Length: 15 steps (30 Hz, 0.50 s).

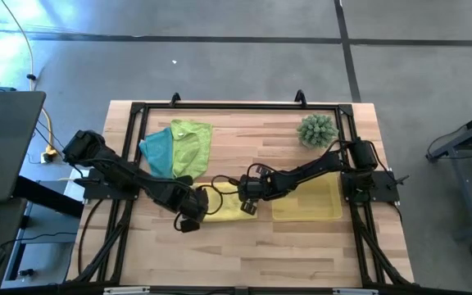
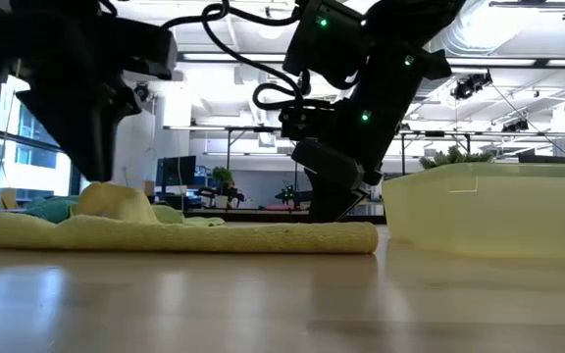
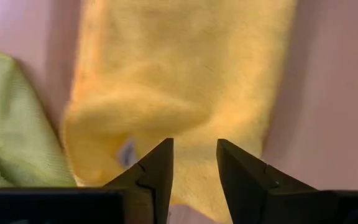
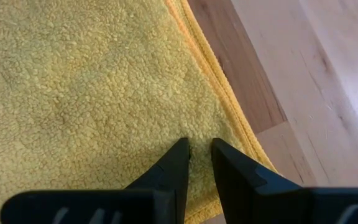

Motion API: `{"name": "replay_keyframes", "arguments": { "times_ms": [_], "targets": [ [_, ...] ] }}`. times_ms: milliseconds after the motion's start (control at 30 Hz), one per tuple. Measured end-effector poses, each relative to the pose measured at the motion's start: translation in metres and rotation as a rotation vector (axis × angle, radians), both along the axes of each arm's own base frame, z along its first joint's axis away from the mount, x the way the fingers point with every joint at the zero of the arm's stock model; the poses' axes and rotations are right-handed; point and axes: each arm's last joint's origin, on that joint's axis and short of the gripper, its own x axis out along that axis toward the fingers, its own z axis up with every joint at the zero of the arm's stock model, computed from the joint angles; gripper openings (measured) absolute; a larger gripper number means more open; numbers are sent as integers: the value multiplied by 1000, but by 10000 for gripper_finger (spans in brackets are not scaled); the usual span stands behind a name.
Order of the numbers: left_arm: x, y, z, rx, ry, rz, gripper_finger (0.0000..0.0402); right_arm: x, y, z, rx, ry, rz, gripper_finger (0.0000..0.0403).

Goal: Roll microfiber towels into tight, uniform cylinder then place into a basket
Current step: Fold the yellow microfiber towel

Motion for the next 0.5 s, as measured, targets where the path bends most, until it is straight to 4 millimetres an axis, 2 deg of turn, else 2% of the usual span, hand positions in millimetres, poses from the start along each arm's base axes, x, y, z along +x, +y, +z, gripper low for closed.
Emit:
{"name": "replay_keyframes", "arguments": {
  "times_ms": [267,500],
  "targets": [
    [-10,-2,-20,-66,4,100,111,0,0,0,0,0,1,66],
    [-23,-18,-29,-156,51,149,110,0,0,0,0,0,0,66]
  ]
}}
